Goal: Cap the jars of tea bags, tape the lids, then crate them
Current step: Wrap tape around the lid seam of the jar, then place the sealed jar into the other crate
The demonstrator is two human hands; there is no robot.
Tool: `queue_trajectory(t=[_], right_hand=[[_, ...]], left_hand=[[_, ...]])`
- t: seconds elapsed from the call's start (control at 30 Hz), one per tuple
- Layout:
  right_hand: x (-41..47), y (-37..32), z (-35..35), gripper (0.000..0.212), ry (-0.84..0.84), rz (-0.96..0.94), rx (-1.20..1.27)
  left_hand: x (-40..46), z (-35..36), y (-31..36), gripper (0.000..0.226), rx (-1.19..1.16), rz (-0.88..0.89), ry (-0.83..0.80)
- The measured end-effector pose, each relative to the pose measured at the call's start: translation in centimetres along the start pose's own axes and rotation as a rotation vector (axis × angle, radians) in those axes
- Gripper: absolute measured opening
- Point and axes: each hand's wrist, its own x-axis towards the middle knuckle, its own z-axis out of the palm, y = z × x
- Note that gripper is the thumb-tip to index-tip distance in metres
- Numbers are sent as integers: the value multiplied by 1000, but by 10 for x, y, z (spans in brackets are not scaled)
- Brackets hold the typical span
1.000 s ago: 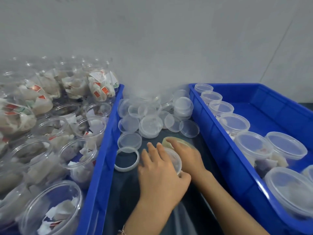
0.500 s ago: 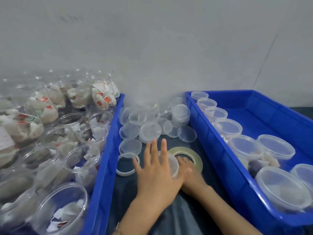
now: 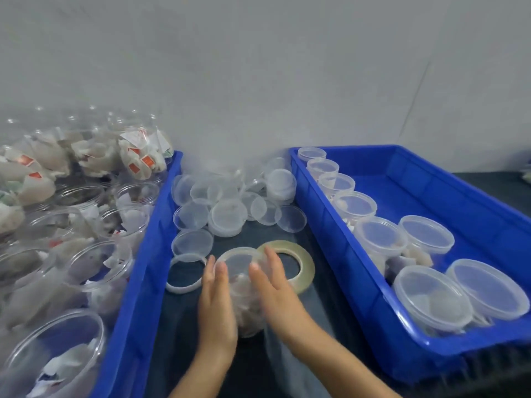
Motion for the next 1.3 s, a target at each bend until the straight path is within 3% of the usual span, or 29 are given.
queue_trajectory(t=[0.07, 0.17, 0.27, 0.33, 0.43, 0.53, 0.67, 0.83, 0.9, 1.13, 1.3], right_hand=[[-4, -13, -5, 78, -30, -43, -57], [-6, -52, -30, 100, 2, -216, -182], [2, -105, -62, 95, 199, -401, -331], [16, -139, -84, 93, 343, -461, -422], [40, -179, -118, 88, 512, -543, -544], [53, -190, -154, 92, 665, -569, -702], [69, -166, -209, 88, 750, -403, -726], [85, -91, -263, 83, 842, -107, -822], [90, -66, -275, 81, 827, -47, -838], [93, -9, -288, 82, 606, 173, -734], [90, -3, -284, 86, 430, 312, -949]], left_hand=[[-4, 6, 18, 50, -38, 20, 2], [-1, 20, 62, 77, -36, 166, -88], [19, 48, 116, 57, 51, 333, -122], [37, 74, 150, 45, 183, 405, -55], [59, 110, 197, 56, 377, 498, -76], [70, 151, 220, 59, 392, 580, -171], [68, 199, 207, 51, 485, 675, -297], [77, 235, 141, 43, 698, 635, -719], [84, 248, 113, 51, 856, 633, -826], [96, 260, 55, 54, 1291, 706, -924], [91, 248, 40, 54, 1353, 697, -955]])
